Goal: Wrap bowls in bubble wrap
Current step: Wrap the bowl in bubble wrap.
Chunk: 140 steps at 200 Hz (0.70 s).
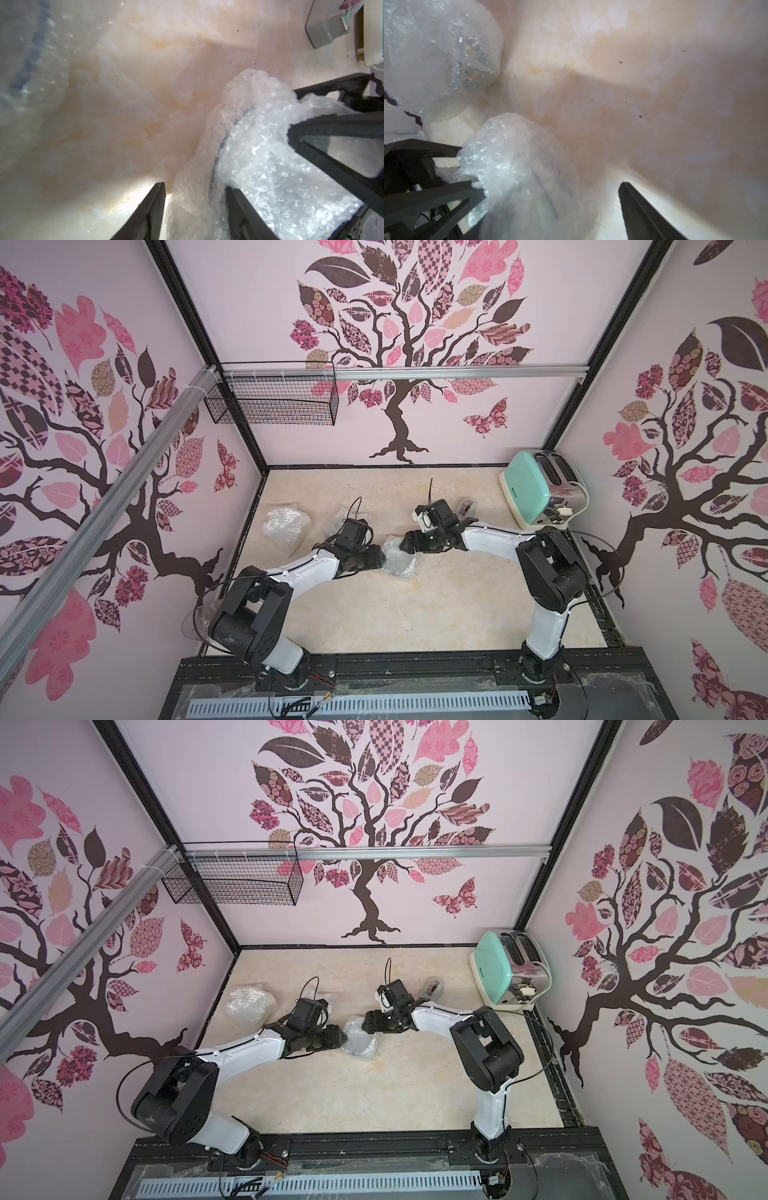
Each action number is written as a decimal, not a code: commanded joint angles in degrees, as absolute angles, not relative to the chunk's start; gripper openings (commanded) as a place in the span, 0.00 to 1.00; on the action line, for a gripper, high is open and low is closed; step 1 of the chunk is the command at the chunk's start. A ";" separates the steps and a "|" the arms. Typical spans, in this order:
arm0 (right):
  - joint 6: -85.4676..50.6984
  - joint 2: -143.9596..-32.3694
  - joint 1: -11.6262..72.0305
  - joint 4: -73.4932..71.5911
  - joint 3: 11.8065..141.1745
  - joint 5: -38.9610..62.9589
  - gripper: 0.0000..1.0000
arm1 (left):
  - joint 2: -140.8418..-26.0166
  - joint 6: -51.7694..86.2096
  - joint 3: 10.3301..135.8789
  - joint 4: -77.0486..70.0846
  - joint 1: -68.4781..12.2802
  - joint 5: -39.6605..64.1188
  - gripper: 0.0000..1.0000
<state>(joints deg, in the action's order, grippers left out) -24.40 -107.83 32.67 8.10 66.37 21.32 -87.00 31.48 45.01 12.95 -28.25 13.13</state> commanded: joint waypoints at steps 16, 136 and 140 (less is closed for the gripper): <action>-25.31 -109.85 32.42 7.82 69.81 21.06 0.76 | -85.62 30.56 45.20 13.50 -28.10 13.97 0.57; -26.55 -109.51 32.43 5.19 64.63 22.60 0.70 | -92.36 34.15 44.91 6.24 -28.08 15.42 0.59; -26.48 -109.20 32.35 5.19 64.36 22.31 0.70 | -92.45 34.10 44.90 6.30 -28.12 15.08 0.58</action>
<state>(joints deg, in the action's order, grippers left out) -26.33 -110.43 32.53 3.81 65.91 22.87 -91.24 34.20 44.99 8.05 -28.25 17.04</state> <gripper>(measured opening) 0.706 0.603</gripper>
